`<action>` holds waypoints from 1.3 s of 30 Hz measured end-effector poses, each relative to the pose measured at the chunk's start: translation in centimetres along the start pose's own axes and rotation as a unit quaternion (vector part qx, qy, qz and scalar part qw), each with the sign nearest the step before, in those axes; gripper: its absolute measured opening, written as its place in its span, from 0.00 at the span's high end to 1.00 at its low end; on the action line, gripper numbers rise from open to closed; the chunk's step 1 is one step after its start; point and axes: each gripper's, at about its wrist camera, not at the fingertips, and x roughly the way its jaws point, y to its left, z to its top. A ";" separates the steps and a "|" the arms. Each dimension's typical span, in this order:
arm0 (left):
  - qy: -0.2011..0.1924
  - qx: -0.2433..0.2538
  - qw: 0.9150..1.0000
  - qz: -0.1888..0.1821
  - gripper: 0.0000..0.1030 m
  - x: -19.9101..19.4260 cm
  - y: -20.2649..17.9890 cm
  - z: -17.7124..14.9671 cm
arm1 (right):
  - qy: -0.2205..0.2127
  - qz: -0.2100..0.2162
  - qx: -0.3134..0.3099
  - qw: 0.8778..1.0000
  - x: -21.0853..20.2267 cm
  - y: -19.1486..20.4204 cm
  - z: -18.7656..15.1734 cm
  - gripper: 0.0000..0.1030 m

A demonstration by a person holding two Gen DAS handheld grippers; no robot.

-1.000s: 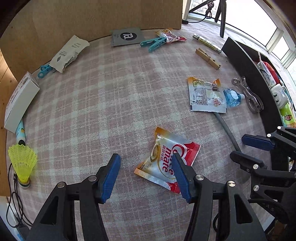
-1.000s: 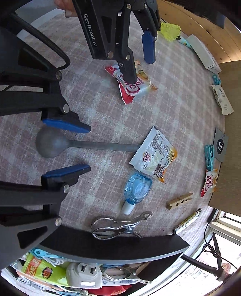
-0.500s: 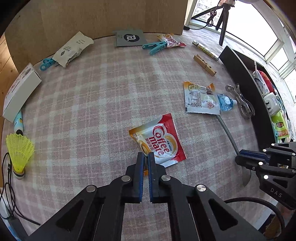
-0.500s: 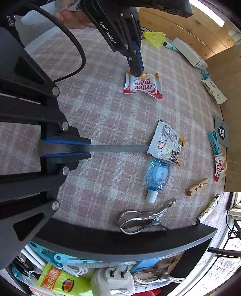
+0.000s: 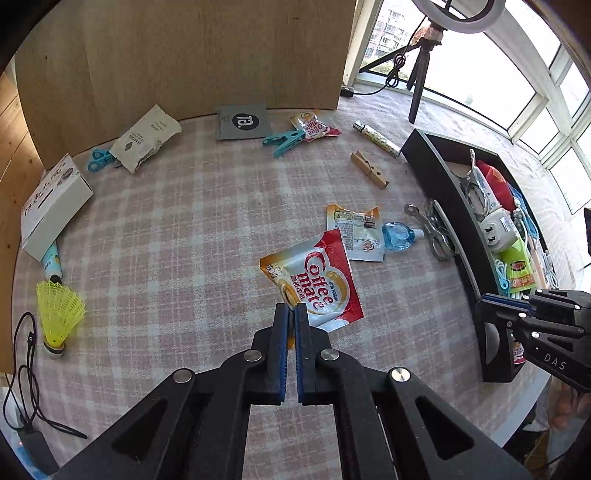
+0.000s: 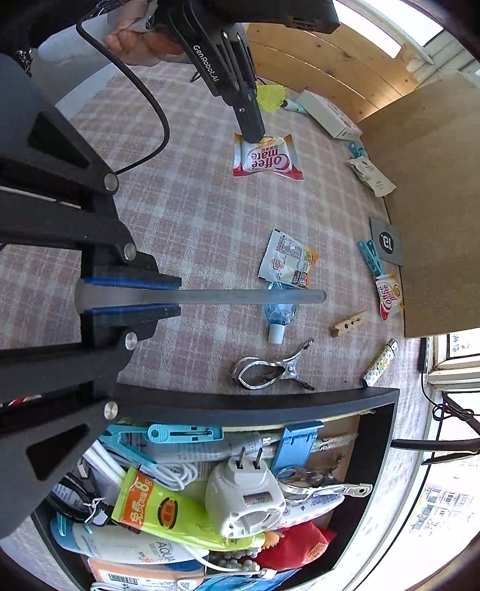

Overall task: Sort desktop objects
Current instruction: 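Grasp the grey spoon with the right tool while the left tool grasps the Coffee-mate packet, then carry the spoon and Coffee-mate packet into the tray and open both tools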

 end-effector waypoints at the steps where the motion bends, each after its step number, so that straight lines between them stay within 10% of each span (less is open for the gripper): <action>1: -0.002 0.005 1.000 -0.003 0.98 -0.1 -0.7 0.4 | -0.006 -0.003 0.005 1.000 -0.5 -0.5 -0.1 0.93; 26: -0.026 0.196 0.973 -0.118 0.97 -1.9 -24.6 4.5 | -0.107 -0.144 0.183 0.967 -12.3 -19.5 -3.4 0.92; 28: -0.033 0.200 0.972 -0.116 0.90 -1.8 -25.5 4.5 | -0.108 -0.144 0.190 0.965 -12.3 -20.1 -3.4 0.92; 31: -0.023 0.198 0.973 -0.119 0.50 -1.1 -26.0 4.4 | -0.098 -0.135 0.211 0.963 -11.9 -20.9 -3.6 0.80; 39: -0.026 0.198 0.976 -0.092 0.57 -1.0 -24.9 4.1 | -0.099 -0.133 0.204 0.965 -11.4 -20.1 -3.3 0.78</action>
